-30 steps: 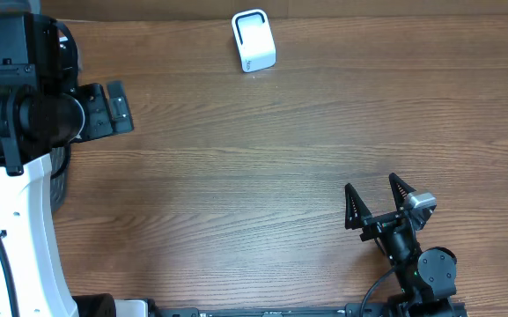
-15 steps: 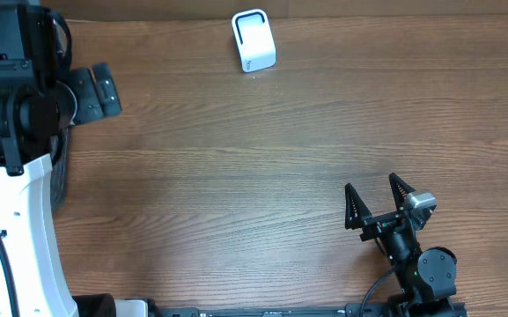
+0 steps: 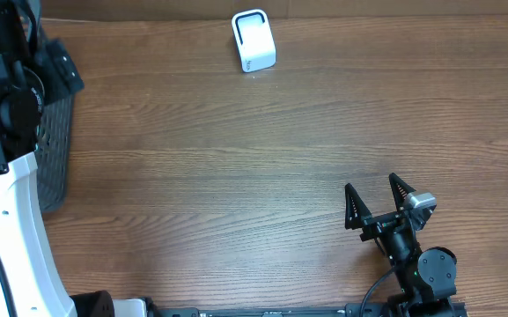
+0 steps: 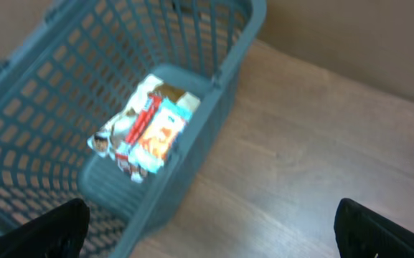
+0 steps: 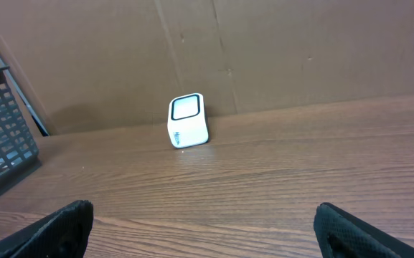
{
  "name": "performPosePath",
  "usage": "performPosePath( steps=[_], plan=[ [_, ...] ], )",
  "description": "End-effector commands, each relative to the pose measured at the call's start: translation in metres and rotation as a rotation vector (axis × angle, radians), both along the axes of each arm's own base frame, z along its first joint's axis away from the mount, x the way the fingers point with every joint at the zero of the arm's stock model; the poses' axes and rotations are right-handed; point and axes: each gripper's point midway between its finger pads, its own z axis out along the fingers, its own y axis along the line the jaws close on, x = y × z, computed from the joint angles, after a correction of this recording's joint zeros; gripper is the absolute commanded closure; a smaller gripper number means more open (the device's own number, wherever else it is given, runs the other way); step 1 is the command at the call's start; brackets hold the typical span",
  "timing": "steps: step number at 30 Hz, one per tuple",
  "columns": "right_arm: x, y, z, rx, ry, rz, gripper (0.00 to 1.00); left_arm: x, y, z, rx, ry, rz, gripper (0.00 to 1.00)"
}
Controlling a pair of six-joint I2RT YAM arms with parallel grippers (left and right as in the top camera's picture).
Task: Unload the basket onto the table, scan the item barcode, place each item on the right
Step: 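Lower the left gripper into the basket and grasp the teal wipes packet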
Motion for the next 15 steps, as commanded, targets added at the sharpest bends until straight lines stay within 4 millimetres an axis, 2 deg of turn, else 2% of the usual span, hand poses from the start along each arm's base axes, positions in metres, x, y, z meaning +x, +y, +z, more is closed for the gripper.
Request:
performPosePath(
  steps=[1, 9, 15],
  plan=[
    [0.000, -0.001, -0.002, -0.007, -0.003, -0.004, 0.00, -0.002, 0.013, 0.008, 0.048, -0.010, 0.014, 0.00],
    [0.000, -0.001, -0.002, -0.007, -0.003, -0.004, 0.00, -0.006, 0.051, 0.010, 0.038, -0.029, 0.080, 0.00],
    [0.000, -0.001, -0.002, -0.007, -0.003, -0.004, 0.00, -0.004, 0.088, -0.010, -0.032, 0.004, 0.083, 0.01]
  ],
)
